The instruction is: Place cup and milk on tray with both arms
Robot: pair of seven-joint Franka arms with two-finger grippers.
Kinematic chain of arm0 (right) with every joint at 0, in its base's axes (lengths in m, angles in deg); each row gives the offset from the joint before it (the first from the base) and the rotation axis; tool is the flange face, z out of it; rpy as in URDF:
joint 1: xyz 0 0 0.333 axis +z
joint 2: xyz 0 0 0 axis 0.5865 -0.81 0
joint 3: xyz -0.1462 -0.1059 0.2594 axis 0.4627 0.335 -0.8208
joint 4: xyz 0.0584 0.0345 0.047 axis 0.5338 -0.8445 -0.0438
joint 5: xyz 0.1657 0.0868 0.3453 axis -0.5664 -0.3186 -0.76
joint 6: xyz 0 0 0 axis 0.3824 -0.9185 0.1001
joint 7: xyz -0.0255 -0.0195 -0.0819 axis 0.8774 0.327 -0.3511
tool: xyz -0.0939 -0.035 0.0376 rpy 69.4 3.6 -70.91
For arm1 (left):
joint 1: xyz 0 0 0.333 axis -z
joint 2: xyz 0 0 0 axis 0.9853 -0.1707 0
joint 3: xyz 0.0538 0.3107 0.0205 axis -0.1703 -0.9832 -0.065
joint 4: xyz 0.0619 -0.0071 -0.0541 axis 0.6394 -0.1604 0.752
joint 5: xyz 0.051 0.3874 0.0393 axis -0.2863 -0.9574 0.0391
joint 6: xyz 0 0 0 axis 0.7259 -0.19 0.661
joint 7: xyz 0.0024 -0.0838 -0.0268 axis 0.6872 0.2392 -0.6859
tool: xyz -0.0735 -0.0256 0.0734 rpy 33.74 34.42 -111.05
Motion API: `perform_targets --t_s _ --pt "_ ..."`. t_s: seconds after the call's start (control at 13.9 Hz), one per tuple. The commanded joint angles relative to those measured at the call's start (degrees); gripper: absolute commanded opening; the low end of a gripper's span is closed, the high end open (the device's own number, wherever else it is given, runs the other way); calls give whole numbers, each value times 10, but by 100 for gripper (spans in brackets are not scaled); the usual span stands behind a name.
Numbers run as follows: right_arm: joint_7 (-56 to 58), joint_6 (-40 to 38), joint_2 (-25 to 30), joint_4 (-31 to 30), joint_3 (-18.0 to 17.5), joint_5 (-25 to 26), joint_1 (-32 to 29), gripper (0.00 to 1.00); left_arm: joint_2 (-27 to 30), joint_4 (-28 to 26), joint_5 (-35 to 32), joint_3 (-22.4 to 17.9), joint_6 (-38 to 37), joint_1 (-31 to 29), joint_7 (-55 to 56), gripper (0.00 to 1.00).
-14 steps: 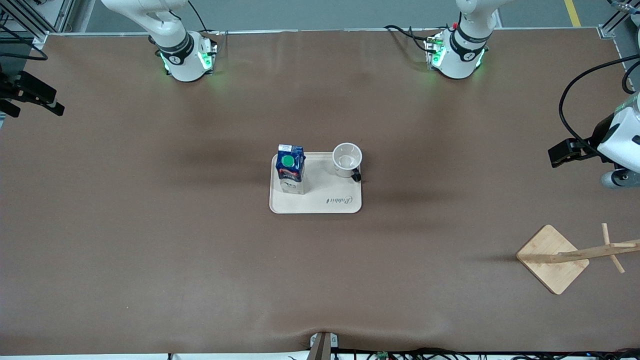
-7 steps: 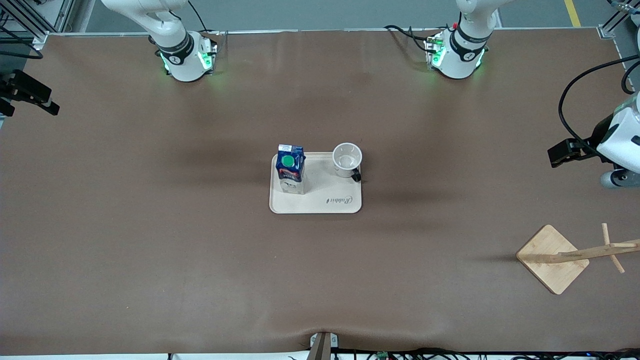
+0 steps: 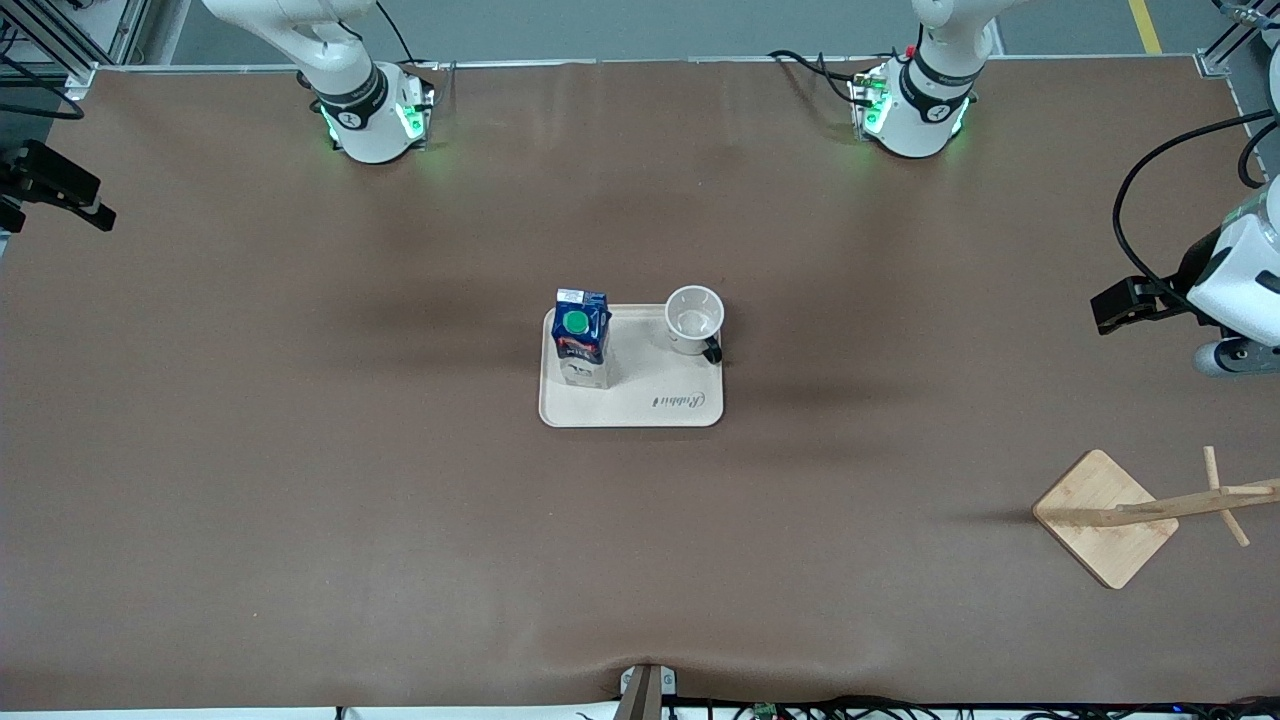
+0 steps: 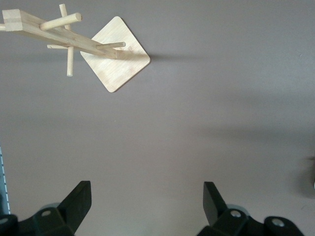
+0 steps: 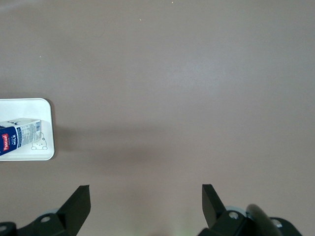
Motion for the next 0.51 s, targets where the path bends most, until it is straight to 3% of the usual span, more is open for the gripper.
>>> perform_targets --t_s 0.0,0.43 --pt "4 -11 -7 16 -2 8 -4 100 18 -6 11 0 -1 -7 -8 100" --pt "5 -10 -7 16 -2 8 -4 100 22 1 8 2 -1 -4 -13 100"
